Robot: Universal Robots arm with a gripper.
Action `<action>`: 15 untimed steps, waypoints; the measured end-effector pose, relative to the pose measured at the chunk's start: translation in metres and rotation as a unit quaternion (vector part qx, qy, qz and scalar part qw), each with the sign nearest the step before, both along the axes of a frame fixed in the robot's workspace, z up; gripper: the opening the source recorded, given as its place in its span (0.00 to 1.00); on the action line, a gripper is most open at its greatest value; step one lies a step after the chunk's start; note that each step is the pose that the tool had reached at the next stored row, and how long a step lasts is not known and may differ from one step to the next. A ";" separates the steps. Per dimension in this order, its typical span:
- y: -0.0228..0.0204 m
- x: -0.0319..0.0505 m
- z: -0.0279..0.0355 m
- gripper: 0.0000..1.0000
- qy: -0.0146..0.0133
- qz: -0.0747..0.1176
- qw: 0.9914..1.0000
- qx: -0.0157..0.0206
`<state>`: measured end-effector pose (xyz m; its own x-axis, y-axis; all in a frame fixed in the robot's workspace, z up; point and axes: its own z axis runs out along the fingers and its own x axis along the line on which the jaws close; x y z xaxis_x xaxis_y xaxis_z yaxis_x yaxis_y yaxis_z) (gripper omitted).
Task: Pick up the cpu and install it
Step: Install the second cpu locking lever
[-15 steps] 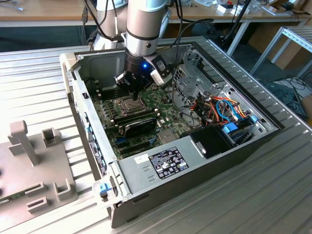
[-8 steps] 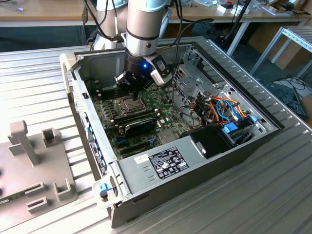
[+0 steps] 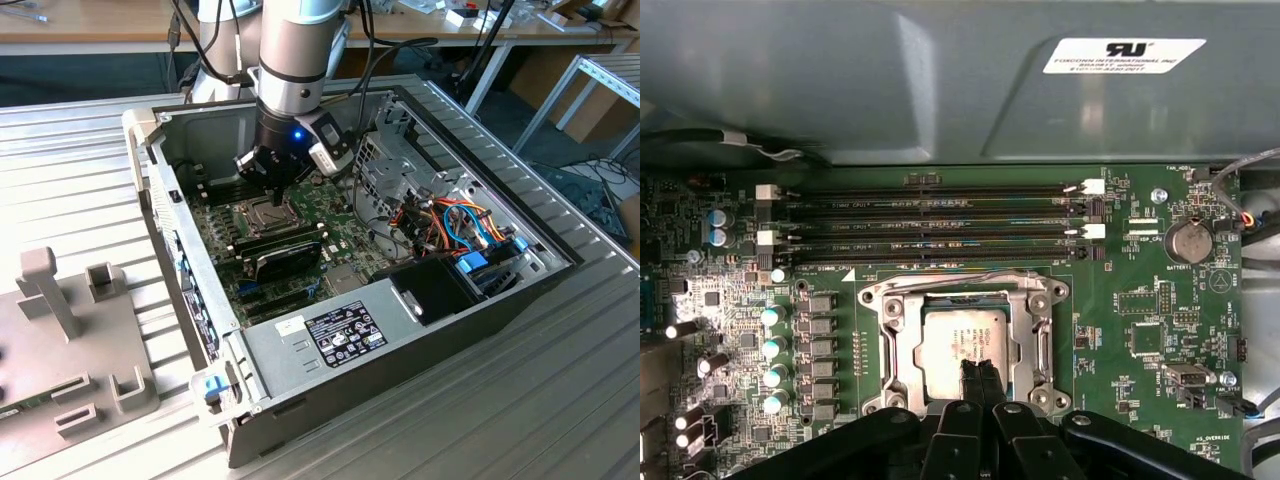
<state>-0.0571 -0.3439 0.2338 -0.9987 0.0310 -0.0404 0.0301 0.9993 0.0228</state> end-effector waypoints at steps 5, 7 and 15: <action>0.0000 0.0000 0.0000 0.11 0.000 0.002 1.000 0.000; 0.0000 0.0000 0.0000 0.11 0.000 0.003 1.000 0.000; -0.0001 0.0007 0.0000 0.11 0.000 0.006 1.000 0.000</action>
